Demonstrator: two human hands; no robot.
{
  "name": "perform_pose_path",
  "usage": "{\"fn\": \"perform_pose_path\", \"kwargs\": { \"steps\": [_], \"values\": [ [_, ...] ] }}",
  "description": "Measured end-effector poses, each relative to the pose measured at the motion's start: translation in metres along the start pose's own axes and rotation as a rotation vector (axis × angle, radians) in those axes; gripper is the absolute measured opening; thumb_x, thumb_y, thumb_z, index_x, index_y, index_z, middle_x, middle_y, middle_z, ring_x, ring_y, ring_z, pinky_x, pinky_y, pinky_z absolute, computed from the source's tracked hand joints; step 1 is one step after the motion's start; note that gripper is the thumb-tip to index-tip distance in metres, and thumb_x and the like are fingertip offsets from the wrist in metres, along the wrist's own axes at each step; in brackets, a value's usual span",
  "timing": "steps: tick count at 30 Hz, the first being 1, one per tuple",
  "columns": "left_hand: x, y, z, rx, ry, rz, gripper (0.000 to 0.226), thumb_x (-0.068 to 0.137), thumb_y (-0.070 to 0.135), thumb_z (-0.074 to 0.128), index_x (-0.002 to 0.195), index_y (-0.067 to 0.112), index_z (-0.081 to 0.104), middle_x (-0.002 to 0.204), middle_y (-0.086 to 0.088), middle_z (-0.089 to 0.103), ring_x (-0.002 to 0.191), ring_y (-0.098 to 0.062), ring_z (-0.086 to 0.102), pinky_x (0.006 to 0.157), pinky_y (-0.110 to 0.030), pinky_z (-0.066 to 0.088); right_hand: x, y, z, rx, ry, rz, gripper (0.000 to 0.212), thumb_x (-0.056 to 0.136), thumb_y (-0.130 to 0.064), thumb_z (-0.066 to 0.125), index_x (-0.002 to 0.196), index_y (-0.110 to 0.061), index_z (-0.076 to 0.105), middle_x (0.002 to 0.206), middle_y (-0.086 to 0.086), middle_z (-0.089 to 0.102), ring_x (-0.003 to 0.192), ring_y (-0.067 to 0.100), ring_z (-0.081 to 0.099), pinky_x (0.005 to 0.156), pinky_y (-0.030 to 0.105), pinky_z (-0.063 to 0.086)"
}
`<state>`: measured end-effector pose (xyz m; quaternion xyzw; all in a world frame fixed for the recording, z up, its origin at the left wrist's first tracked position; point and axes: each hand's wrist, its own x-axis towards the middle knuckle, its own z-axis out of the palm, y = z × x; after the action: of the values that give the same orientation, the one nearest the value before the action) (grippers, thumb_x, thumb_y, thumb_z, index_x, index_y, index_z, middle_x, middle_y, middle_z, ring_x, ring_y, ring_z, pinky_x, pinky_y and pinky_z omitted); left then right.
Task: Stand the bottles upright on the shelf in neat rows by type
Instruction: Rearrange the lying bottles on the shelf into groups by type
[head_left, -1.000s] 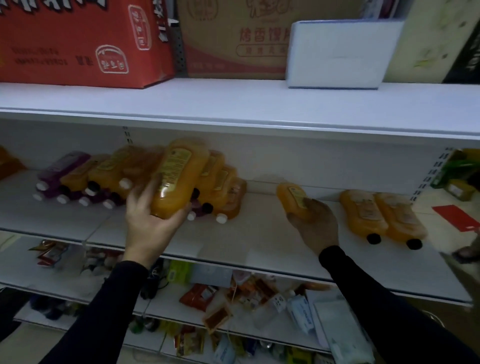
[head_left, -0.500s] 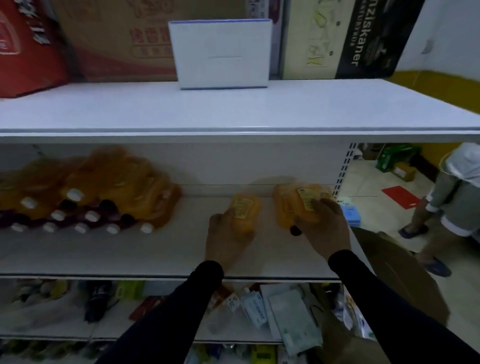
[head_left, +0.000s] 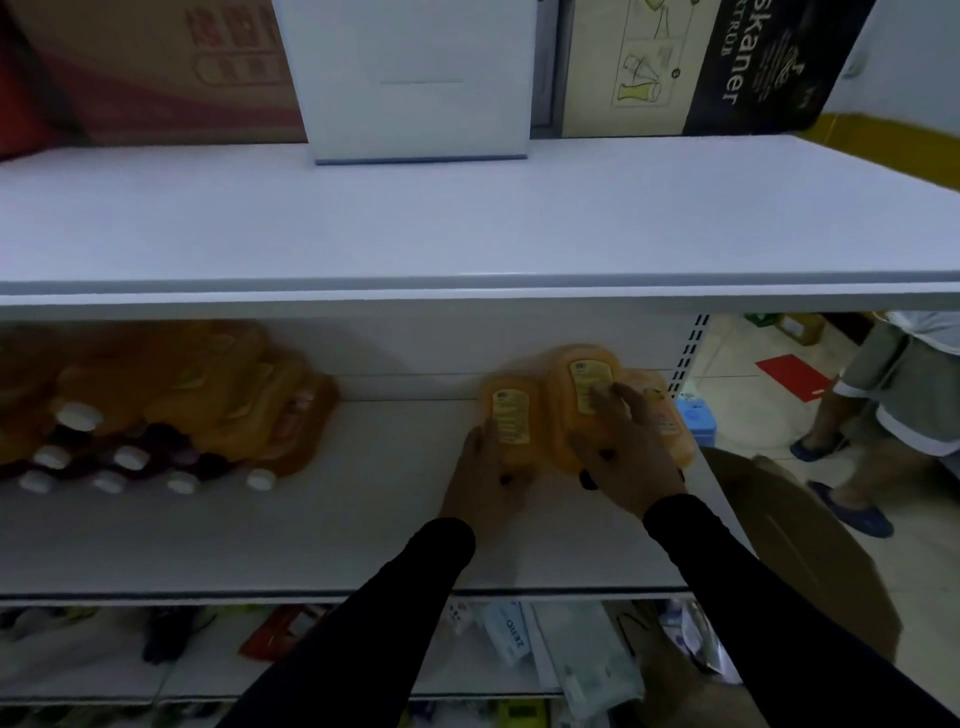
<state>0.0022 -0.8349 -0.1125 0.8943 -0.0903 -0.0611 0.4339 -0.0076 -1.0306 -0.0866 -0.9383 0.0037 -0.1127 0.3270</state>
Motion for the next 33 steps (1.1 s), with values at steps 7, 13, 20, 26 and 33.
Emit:
{"fn": "perform_pose_path", "kwargs": {
  "steps": [7,13,20,26,33],
  "values": [
    [0.019,-0.003,-0.007,-0.052,-0.112,0.003,0.080,0.091,0.028,0.062,0.153,0.018,0.013,0.155,-0.011,0.023,0.134,-0.023,0.040,0.109,-0.037,0.036,0.005,-0.011,0.020,-0.050,-0.038,-0.073,0.062,0.088,-0.041,0.064,0.143,-0.021,0.043,0.155,0.005,0.023,0.137,0.030,0.032,0.107,0.040,0.038],
    [0.005,-0.032,-0.039,0.250,-0.175,-0.043,0.067,0.101,0.039,0.043,0.154,0.017,0.010,0.161,-0.004,0.014,0.146,-0.017,0.017,0.116,-0.026,0.012,0.010,-0.026,0.033,0.003,-0.038,-0.022,0.064,0.089,-0.041,0.063,0.144,-0.018,0.040,0.156,0.008,0.020,0.138,0.029,0.032,0.109,0.039,0.036],
    [-0.023,-0.043,-0.085,0.409,-0.046,-0.005,0.068,0.098,0.047,0.043,0.154,0.022,0.013,0.160,-0.002,0.020,0.145,-0.017,0.018,0.114,-0.028,0.017,0.006,-0.042,0.017,-0.121,0.008,-0.084,0.064,0.090,-0.047,0.058,0.144,-0.017,0.042,0.154,0.009,0.028,0.137,0.032,0.029,0.109,0.038,0.024],
    [-0.077,-0.038,-0.140,0.444,0.253,0.051,0.065,0.096,0.050,0.045,0.151,0.022,0.026,0.156,-0.002,0.030,0.139,-0.019,0.032,0.107,-0.022,0.023,-0.008,-0.087,0.020,0.028,-0.011,-0.282,0.061,0.091,-0.043,0.059,0.144,-0.019,0.041,0.152,0.008,0.032,0.135,0.030,0.037,0.109,0.040,0.035],
    [-0.148,-0.052,-0.208,0.432,0.543,-0.015,0.051,0.096,0.044,0.051,0.138,0.015,0.048,0.140,-0.007,0.049,0.125,-0.024,0.044,0.089,-0.026,0.033,-0.021,-0.159,0.074,0.120,-0.176,-0.453,0.063,0.092,-0.052,0.051,0.146,-0.022,0.038,0.154,0.005,0.029,0.141,0.019,0.027,0.112,0.032,0.026]
  ]
}}
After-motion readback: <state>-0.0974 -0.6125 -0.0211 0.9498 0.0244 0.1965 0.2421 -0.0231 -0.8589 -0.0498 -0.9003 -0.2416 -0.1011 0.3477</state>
